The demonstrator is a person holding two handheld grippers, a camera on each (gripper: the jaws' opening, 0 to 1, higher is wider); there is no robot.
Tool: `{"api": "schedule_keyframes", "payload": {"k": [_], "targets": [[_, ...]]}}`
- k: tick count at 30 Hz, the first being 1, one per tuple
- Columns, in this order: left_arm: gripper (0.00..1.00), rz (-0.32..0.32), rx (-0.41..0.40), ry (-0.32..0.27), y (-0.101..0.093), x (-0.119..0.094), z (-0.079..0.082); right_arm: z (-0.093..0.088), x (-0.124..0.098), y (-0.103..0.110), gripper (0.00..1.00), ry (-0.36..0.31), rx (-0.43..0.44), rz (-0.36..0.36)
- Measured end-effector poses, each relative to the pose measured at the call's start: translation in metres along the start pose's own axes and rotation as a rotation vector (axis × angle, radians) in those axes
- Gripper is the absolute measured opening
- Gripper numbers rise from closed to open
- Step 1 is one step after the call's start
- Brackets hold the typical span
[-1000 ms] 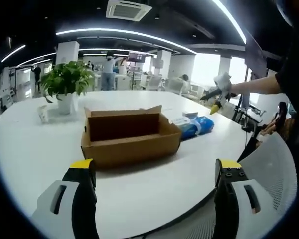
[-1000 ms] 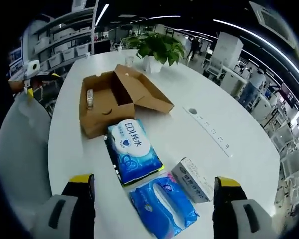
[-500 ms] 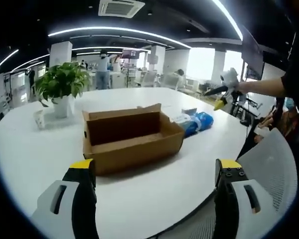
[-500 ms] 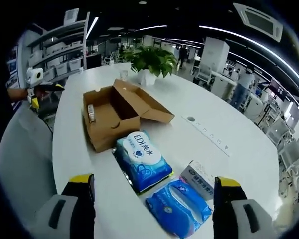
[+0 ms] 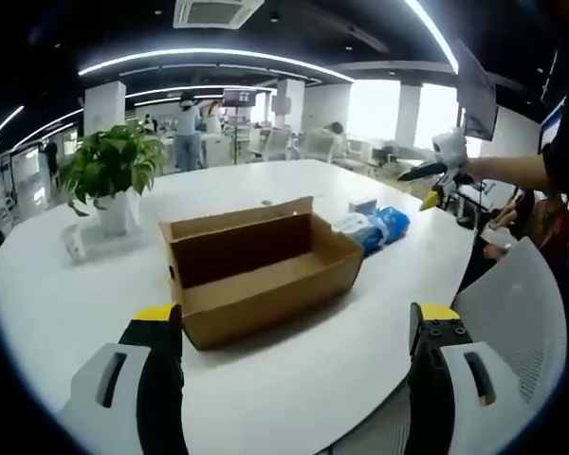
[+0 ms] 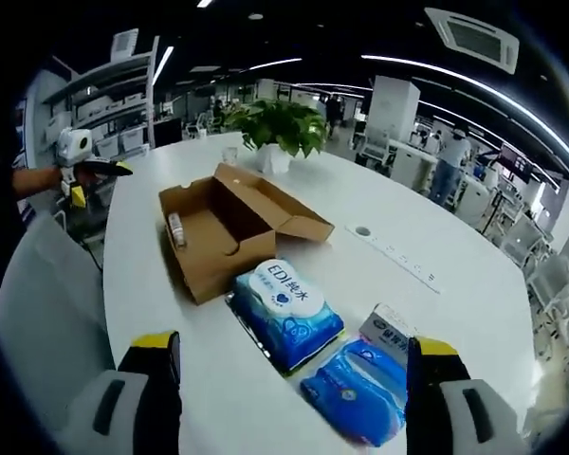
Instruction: Operate the shoe box by opening the lid, removing the specified soft item, and placing it in the target area until the item is outside and the box remains undamaged.
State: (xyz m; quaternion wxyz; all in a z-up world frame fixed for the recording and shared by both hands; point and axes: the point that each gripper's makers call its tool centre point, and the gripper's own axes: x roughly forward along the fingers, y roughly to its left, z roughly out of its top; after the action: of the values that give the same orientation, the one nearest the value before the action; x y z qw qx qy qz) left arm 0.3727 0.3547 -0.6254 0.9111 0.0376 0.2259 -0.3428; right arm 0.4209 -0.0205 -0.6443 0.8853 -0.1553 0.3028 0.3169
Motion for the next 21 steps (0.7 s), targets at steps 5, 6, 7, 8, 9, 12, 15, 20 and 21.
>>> {"api": "schedule_keyframes", "payload": {"k": [5, 6, 7, 8, 9, 12, 15, 20, 21], "targets": [[0.99, -0.015, 0.017, 0.018, 0.003, 0.006, 0.009, 0.000, -0.002, 0.010, 1.00, -0.018, 0.012, -0.008], [0.99, -0.020, 0.017, 0.018, 0.004, 0.007, 0.012, 0.000, -0.003, 0.010, 1.00, -0.021, 0.015, -0.012], [0.99, -0.023, 0.016, 0.017, 0.005, 0.008, 0.014, 0.000, -0.003, 0.011, 1.00, -0.024, 0.022, -0.013], [0.99, -0.025, 0.016, 0.016, 0.006, 0.009, 0.015, 0.000, -0.003, 0.012, 1.00, -0.026, 0.033, -0.015], [0.98, -0.029, 0.017, 0.017, 0.007, 0.010, 0.017, 0.000, -0.004, 0.013, 1.00, -0.029, 0.037, -0.018], [0.98, -0.038, 0.036, 0.026, 0.009, 0.013, 0.020, -0.001, -0.005, 0.015, 1.00, -0.030, 0.039, -0.025], [0.96, -0.044, 0.044, 0.035, 0.013, 0.016, 0.024, 0.000, -0.008, 0.016, 1.00, -0.036, 0.061, -0.039], [0.96, -0.058, 0.055, 0.040, 0.018, 0.021, 0.030, 0.001, -0.011, 0.019, 1.00, -0.048, 0.071, -0.042], [0.96, -0.059, 0.058, 0.041, 0.019, 0.023, 0.031, 0.003, -0.013, 0.019, 1.00, -0.058, 0.079, -0.046]]}}
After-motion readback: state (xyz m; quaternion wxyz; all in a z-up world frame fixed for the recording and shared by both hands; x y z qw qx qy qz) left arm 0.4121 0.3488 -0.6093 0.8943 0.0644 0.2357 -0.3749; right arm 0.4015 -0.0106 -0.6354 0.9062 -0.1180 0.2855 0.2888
